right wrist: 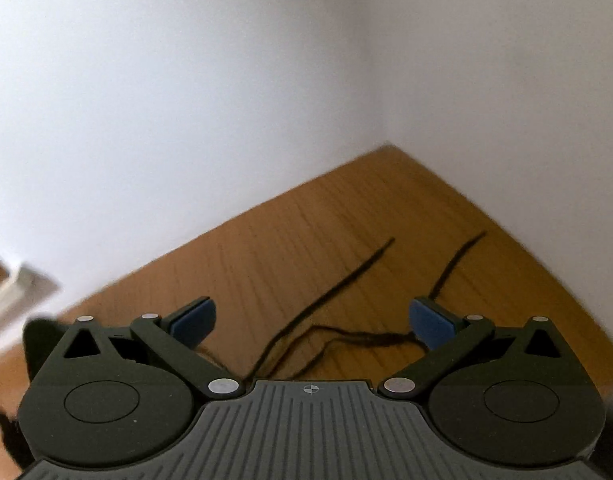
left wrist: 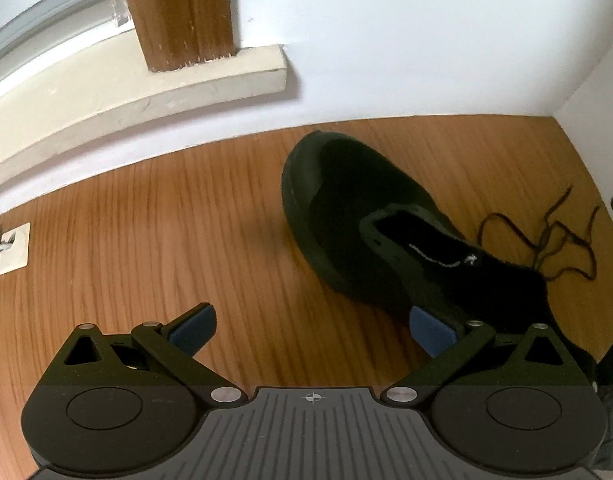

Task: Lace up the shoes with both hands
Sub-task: 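Reach the right tool toward the loose black lace beside the sneaker, then close the right gripper on the black lace end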

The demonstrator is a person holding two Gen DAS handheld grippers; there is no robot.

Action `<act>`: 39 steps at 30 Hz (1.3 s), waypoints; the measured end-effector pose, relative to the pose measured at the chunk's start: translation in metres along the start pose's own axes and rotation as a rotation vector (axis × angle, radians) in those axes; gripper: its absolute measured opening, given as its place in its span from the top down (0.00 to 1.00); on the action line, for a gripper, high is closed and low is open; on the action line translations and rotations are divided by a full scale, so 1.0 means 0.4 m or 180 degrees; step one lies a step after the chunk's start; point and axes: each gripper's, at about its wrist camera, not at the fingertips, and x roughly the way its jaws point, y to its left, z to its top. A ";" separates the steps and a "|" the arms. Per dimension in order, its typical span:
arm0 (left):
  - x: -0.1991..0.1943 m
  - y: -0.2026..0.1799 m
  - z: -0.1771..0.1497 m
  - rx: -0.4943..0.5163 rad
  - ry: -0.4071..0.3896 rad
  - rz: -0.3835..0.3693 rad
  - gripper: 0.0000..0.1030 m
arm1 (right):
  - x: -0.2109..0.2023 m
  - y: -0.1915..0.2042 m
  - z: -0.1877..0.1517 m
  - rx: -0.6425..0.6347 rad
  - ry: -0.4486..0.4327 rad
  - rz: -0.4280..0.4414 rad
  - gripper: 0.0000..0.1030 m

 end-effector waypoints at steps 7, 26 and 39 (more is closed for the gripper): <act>0.036 0.018 0.019 0.0017 0.0093 -0.0025 0.00 | 0.142 0.024 0.052 -0.0158 0.0055 -0.0396 0.40; 0.067 0.047 0.032 -0.0039 0.0199 -0.0029 0.00 | 0.266 -0.012 0.061 0.0005 0.0286 -0.0735 0.65; 0.082 0.051 0.035 -0.0041 0.0231 -0.0027 0.00 | 0.294 -0.003 0.082 -0.0042 0.0371 -0.0809 0.89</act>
